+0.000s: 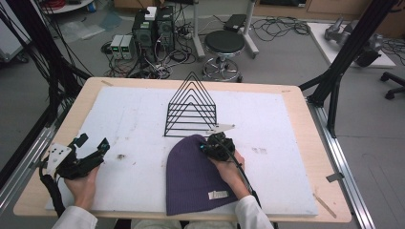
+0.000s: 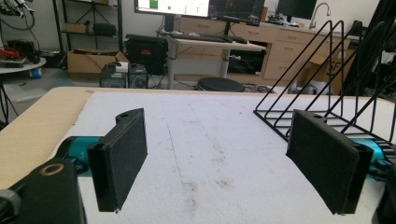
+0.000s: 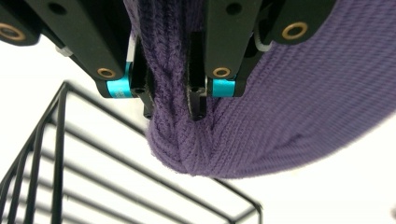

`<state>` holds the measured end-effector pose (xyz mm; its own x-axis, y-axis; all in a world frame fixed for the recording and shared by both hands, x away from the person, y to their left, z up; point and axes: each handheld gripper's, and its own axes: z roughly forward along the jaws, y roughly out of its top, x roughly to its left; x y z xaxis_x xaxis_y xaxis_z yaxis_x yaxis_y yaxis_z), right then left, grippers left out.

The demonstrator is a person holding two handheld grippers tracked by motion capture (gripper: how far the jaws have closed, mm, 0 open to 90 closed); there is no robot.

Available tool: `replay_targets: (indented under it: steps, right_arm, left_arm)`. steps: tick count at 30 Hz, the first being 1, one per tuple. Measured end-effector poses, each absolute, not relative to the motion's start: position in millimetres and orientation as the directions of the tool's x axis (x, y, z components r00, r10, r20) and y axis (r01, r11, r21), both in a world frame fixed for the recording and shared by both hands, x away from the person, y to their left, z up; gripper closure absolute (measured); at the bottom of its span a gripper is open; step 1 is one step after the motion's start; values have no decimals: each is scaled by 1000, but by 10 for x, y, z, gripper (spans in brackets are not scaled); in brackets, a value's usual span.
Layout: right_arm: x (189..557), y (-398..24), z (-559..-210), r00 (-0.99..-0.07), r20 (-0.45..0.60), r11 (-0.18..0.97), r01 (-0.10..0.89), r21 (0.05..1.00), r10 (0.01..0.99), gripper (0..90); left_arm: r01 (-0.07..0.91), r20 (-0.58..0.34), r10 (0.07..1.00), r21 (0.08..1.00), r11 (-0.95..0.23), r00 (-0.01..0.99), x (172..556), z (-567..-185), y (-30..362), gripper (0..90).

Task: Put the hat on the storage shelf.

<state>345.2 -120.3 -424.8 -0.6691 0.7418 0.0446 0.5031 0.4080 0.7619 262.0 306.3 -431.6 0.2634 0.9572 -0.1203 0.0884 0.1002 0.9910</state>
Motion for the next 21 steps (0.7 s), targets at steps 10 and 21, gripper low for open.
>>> replay_targets:
  steps: [10, 21]
  right_arm:
    - [3288, -1327, -3990, -686, -9, 309, 316, 897, 728, 792]
    - [3018, -1499, -3616, -687, -85, 164, 50, 985, 722, 790]
  left_arm:
    - [91, -133, 954, 990, 112, 269, 2616, -4317, 3062, 202]
    - [94, -138, 954, 989, 117, 266, 2611, -4320, 3070, 202]
